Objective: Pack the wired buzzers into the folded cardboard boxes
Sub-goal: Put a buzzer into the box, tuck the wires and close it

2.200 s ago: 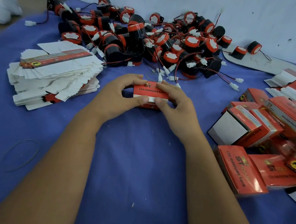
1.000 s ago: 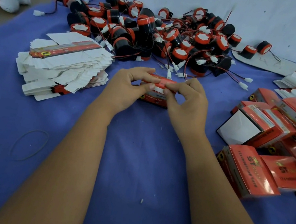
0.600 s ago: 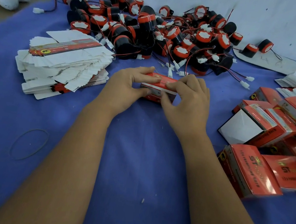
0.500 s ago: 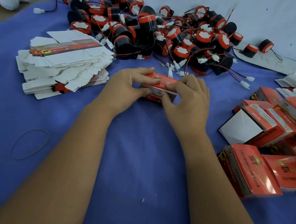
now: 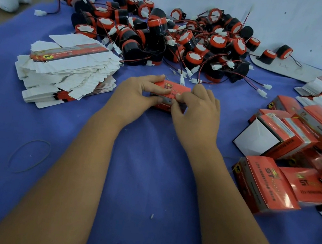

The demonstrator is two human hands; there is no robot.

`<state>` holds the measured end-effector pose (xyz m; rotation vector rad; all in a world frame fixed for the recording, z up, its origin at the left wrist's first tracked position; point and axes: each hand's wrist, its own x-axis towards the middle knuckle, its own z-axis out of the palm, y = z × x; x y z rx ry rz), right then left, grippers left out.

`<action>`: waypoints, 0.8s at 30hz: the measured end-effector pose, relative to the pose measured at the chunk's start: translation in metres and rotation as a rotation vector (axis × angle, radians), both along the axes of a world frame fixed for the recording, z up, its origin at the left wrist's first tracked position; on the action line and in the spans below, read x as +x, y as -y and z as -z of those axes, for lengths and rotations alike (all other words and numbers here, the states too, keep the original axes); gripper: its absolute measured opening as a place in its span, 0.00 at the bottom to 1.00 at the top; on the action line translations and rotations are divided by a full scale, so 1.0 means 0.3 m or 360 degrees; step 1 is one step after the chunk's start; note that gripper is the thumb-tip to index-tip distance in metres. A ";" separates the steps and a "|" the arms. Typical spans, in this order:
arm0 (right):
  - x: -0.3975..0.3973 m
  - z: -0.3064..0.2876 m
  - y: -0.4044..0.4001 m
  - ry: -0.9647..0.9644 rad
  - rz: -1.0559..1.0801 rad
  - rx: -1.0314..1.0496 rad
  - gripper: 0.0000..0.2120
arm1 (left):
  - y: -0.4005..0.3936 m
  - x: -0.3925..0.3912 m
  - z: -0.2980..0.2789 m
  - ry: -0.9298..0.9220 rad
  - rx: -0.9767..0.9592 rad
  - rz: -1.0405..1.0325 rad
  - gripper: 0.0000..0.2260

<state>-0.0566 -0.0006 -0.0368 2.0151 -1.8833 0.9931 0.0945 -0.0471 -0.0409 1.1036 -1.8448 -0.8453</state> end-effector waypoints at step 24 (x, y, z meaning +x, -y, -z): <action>0.110 -0.014 -0.052 0.0386 -0.0313 -0.0751 0.18 | -0.055 -0.105 -0.043 -0.1847 0.1578 0.1155 0.35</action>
